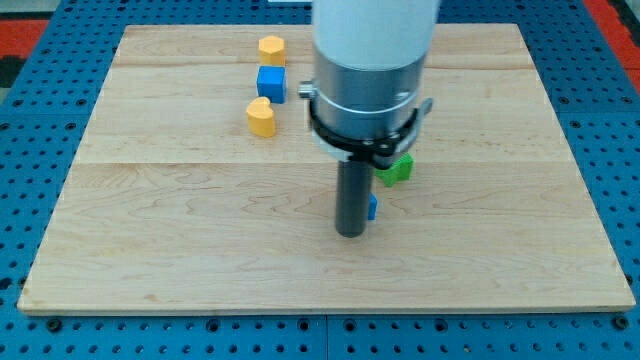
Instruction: Push the green circle with the green star
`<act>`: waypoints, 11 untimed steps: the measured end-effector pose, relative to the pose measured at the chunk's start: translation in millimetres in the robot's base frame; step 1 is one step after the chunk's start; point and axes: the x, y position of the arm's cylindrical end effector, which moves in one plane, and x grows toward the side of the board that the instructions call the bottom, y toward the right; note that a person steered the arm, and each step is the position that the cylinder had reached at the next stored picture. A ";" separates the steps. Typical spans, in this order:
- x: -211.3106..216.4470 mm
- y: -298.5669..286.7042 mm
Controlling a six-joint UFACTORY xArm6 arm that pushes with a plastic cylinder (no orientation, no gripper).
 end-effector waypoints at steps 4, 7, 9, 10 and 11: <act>-48.5 -50.8; -27.6 34.6; -10.3 48.3; -17.0 79.7; 11.5 137.9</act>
